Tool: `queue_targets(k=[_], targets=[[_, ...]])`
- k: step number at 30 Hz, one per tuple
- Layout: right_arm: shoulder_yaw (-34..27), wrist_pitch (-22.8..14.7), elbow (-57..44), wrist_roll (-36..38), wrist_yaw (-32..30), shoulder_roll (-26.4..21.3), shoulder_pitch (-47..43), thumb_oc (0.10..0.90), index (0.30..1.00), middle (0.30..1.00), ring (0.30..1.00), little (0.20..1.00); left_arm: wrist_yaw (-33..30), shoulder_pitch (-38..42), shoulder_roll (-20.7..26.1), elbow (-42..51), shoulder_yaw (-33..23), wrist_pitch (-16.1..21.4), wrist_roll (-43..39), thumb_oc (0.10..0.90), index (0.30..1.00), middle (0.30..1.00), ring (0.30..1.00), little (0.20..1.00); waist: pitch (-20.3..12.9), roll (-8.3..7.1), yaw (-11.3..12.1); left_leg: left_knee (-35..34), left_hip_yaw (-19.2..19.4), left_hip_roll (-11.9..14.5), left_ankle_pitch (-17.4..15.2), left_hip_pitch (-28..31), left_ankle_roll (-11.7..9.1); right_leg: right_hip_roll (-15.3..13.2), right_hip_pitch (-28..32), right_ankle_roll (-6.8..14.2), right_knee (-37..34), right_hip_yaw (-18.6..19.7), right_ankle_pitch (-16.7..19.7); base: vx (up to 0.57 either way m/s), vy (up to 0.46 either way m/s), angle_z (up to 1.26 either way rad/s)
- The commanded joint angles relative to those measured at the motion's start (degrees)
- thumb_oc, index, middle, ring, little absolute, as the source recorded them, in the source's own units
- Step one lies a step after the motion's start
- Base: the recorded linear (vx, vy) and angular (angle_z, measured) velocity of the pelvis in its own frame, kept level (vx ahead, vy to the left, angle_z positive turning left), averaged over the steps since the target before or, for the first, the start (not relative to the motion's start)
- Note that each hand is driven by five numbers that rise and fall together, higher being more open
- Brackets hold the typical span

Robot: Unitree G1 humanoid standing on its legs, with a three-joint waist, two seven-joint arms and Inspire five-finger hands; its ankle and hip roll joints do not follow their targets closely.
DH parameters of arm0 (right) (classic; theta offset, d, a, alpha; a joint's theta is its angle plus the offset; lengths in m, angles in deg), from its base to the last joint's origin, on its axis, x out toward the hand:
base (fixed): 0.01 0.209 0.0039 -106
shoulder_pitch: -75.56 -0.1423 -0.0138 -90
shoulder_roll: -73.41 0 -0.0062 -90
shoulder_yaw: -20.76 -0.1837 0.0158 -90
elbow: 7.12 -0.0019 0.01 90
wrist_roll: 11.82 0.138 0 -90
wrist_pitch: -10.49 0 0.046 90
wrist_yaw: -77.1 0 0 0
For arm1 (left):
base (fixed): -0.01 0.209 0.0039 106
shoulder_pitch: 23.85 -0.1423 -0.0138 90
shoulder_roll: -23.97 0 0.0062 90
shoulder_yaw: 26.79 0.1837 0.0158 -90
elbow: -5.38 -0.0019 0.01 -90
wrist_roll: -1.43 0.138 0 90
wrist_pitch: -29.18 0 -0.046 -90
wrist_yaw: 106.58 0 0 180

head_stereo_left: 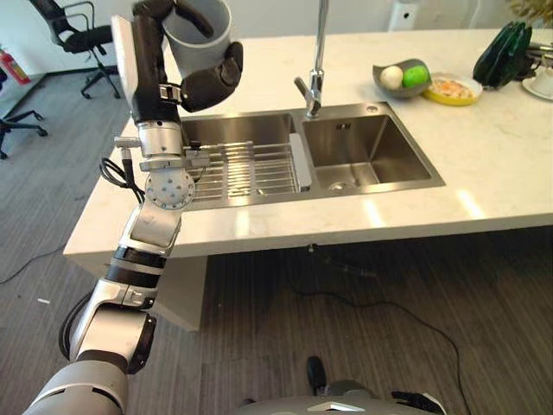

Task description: Place the dishes in the dishwasher.

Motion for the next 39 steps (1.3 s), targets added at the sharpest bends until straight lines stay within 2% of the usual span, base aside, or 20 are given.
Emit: queue_targets(k=[1, 10, 11, 17, 18, 20, 21, 22, 23, 24, 25, 26, 27, 29, 30, 31, 34, 36, 38, 39], targets=[[-1.5, -0.7, 1.9, 0.8, -1.6, -0.7, 1.1, 0.800, 0.900, 0.900, 0.900, 0.900, -1.7, 1.4, 2.3, 4.7, -4.9, 5.5, -0.8, 0.400, 0.300, 0.300, 0.300, 0.300, -3.2, -0.47, 1.2, 0.6, -3.2, -1.6, -2.7, -0.8, -1.2, -3.1, 5.0, 5.5, 1.5, -0.8, -8.8, -0.06, -0.004, 0.04], [-2.3, -2.3, 0.8, 1.2, -3.9, 3.3, 1.8, 0.800, 0.900, 0.900, 0.900, 0.900, -0.7, -24.3, 3.4, 16.9, -13.5, 4.4, 9.2, 0.400, 0.300, 0.300, 0.300, 0.300, -2.9, -1.26, 6.3, 0.6, -5.6, -2.1, -2.8, -0.9, -0.4, -3.3, 6.1, 5.1, 1.4, -2.3, -9.5, -0.02, -0.003, 0.13], [2.2, -2.1, 0.3, -4.6, -3.3, 3.4, 0.0, 0.800, 0.900, 0.900, 0.900, 0.900, -1.0, -28.7, 4.4, 17.2, -15.4, 4.5, 10.8, 0.400, 0.300, 0.300, 0.300, 0.300, -2.2, -1.57, 9.1, 0.6, -7.0, -2.1, -1.9, -1.1, -0.3, -3.3, 6.3, 4.8, 1.8, -3.4, -9.6, -0.01, -0.037, 0.25], [3.1, -3.2, -1.3, -5.5, -5.5, 2.6, -2.6, 0.800, 0.900, 0.900, 0.900, 0.900, -1.2, -33.6, 3.9, 20.9, -17.9, 5.6, 8.5, 0.400, 0.300, 0.300, 0.300, 0.300, -0.6, -2.52, 14.3, 4.2, -12.3, -2.3, -1.0, -4.9, -0.6, -3.8, 7.2, 4.1, 1.9, -7.5, -10.4, -0.06, -0.086, 0.60], [2.6, -4.2, -3.4, -4.5, -6.7, 2.1, -2.6, 0.800, 0.900, 0.900, 0.900, 0.900, -1.7, -34.7, 3.0, 22.3, -18.2, 6.6, 6.6, 0.400, 0.300, 0.300, 0.300, 0.300, 1.9, -2.67, 19.5, 6.0, -18.8, -3.0, 0.1, -9.1, -2.1, -3.9, 8.1, 3.2, 2.7, -14.8, -12.5, -0.12, -0.160, 0.61], [1.8, -4.4, -3.8, -3.9, -7.0, 1.8, -2.3, 0.800, 0.900, 0.900, 0.900, 0.900, -1.8, -35.1, 2.6, 22.5, -18.1, 6.7, 6.0, 0.400, 0.300, 0.300, 0.300, 0.300, 2.4, -2.25, 20.6, 5.1, -20.6, -2.9, 2.4, -11.1, -3.1, -3.9, 8.0, 2.8, 3.1, -18.5, -13.2, -0.17, -0.135, 1.21], [0.9, -4.2, -3.4, -4.4, -7.4, 0.8, -2.2, 0.800, 0.900, 0.900, 0.900, 0.900, -1.4, -34.8, 2.3, 23.0, -17.6, 6.8, 5.6, 0.400, 0.300, 0.300, 0.300, 0.300, 3.0, -1.12, 21.2, 2.1, -21.3, -2.6, 7.6, -14.4, -4.4, -4.2, 6.8, 2.5, 4.6, -25.0, -14.4, -0.16, -0.058, 2.53], [0.8, -4.2, -3.4, -4.4, -7.4, 0.7, -2.2, 0.800, 0.900, 0.900, 0.900, 0.900, -1.4, -34.7, 2.2, 23.0, -17.6, 6.8, 5.6, 0.400, 0.300, 0.300, 0.300, 0.300, 2.9, -1.10, 21.0, 2.1, -21.5, -2.6, 7.7, -14.6, -4.4, -4.2, 6.7, 2.5, 4.6, -25.3, -14.4, -0.13, -0.018, 3.45], [1.2, -4.0, -2.8, -5.4, -7.4, 0.3, -2.6, 0.800, 0.900, 0.900, 0.900, 0.900, -1.1, -35.1, 2.8, 23.0, -17.9, 6.6, 6.1, 0.400, 0.300, 0.300, 0.300, 0.300, 3.6, -0.77, 22.0, 1.9, -19.7, -2.3, 8.8, -16.2, -4.6, -4.6, 6.7, 2.4, 5.3, -27.3, -15.1, -0.16, -0.018, 3.23], [0.6, -3.4, -1.0, -6.4, -7.3, -0.2, -3.5, 0.800, 0.900, 0.900, 0.900, 0.900, 0.0, -35.4, 2.6, 23.5, -17.5, 6.5, 5.5, 0.400, 0.300, 0.300, 0.300, 0.300, 3.5, -0.57, 20.8, 3.5, -8.8, -1.1, 8.5, -17.1, -3.1, -6.1, 5.7, 3.1, 6.4, -32.8, -14.4, -0.16, -0.014, 2.79], [0.7, -3.5, -0.9, -6.5, -7.3, -0.2, -3.6, 0.800, 0.900, 0.900, 0.900, 0.900, 0.1, -35.5, 2.5, 23.6, -17.6, 6.4, 5.5, 0.400, 0.300, 0.300, 0.300, 0.300, 3.3, -0.64, 20.7, 3.9, -8.8, -1.2, 8.2, -17.5, -3.1, -6.2, 5.5, 3.2, 6.6, -32.9, -14.5, -0.24, -0.038, 2.36], [-1.4, -3.0, 0.5, -6.0, -7.9, -0.4, -3.3, 0.800, 0.900, 0.900, 0.900, 0.900, 1.3, -35.6, 2.5, 24.4, -16.7, 6.5, 5.5, 0.400, 0.300, 0.300, 0.300, 0.300, 2.3, -1.26, 18.4, 6.9, 4.5, 2.3, 5.6, -16.2, -2.5, -7.3, 6.3, 3.1, 7.2, -38.4, -15.3, -0.24, -0.030, 2.22], [-2.9, -3.0, 0.5, -4.8, -8.3, -0.2, -3.4, 0.800, 0.900, 0.900, 0.900, 0.900, 1.9, -35.7, 2.9, 25.2, -16.1, 6.6, 6.0, 0.400, 0.300, 0.300, 0.300, 0.300, 1.8, -1.44, 17.0, 9.3, 12.2, 4.4, 3.7, -14.9, -2.0, -8.4, 6.5, 2.7, 7.1, -42.6, -14.8, -0.25, -0.036, 1.84], [-3.0, -3.0, 0.5, -4.7, -8.3, -0.1, -3.3, 0.800, 0.900, 0.900, 0.900, 0.900, 1.9, -35.7, 3.0, 25.4, -16.1, 6.5, 6.1, 0.400, 0.300, 0.300, 0.300, 0.300, 1.8, -1.51, 16.9, 9.9, 12.1, 4.4, 3.1, -15.1, -1.9, -8.4, 6.8, 2.8, 7.0, -42.9, -14.8, -0.07, 0.086, 2.40], [-4.3, -3.1, -0.8, -1.5, -9.7, 1.7, -4.7, 0.800, 0.900, 0.900, 0.900, 0.900, 2.5, -35.1, 3.6, 26.2, -14.7, 7.3, 6.8, 0.400, 0.300, 0.300, 0.300, 0.300, 0.2, -2.21, 16.5, 10.6, 13.9, 2.4, -1.9, -10.8, -1.8, -10.4, 7.4, 3.1, 6.8, -46.7, -12.1, 0.06, 0.232, 2.52], [-4.1, -3.2, -1.5, -1.4, -9.9, 2.3, -4.7, 0.800, 0.900, 0.900, 0.900, 0.900, 2.3, -35.0, 3.6, 26.2, -14.6, 7.2, 7.1, 0.400, 0.300, 0.300, 0.300, 0.300, -0.7, -1.87, 16.5, 8.3, 13.2, 1.4, -1.9, -9.7, -1.7, -10.4, 7.5, 3.4, 7.2, -47.2, -11.5, 0.10, 0.318, 1.49], [-3.0, -3.4, -3.5, -1.8, -10.0, 3.4, -4.9, 0.800, 0.900, 0.900, 0.900, 0.900, 1.4, -35.8, 2.9, 25.8, -14.2, 6.1, 8.3, 0.400, 0.300, 0.300, 0.300, 0.300, -1.8, -1.61, 15.9, 3.6, 11.4, -0.1, -0.3, -7.9, -0.3, -11.0, 8.2, 4.3, 8.9, -47.6, -10.7, 0.09, 0.162, 1.28], [-4.6, -4.1, -6.2, 1.3, -10.2, 4.6, -5.5, 0.800, 0.900, 0.900, 0.900, 0.900, 1.3, -35.3, 2.5, 25.8, -13.5, 6.2, 6.9, 0.400, 0.300, 0.300, 0.300, 0.300, -1.2, -1.61, 14.7, 2.1, 8.8, -2.1, -0.9, -6.6, 2.1, -15.1, 6.2, 7.0, 20.3, -46.3, -9.7, 0.15, 0.308, 0.59], [-5.5, -4.7, -8.1, 3.2, -10.0, 5.2, -4.3, 0.800, 0.900, 0.900, 0.900, 0.900, 2.3, -33.3, 2.5, 25.1, -9.9, 6.3, 5.5, 0.400, 0.300, 0.300, 0.300, 0.300, -0.4, -2.07, 10.4, 0.8, 3.0, -4.1, -2.2, -5.1, 4.0, -15.3, 1.5, 8.8, 29.2, -32.5, -9.4, 0.15, 0.282, 0.81], [-4.9, -5.5, -9.1, 5.2, -9.0, 5.6, -4.1, 0.800, 0.900, 0.900, 0.900, 0.900, 3.0, -30.0, 2.9, 23.0, -6.0, 5.8, 6.9, 0.400, 0.300, 0.300, 0.300, 0.300, 0.4, -1.26, 7.1, 0.6, -1.1, -5.2, -1.1, -4.8, 4.6, -7.9, -4.0, 7.7, 32.2, -16.6, -11.4, 0.06, 0.190, 0.76]])
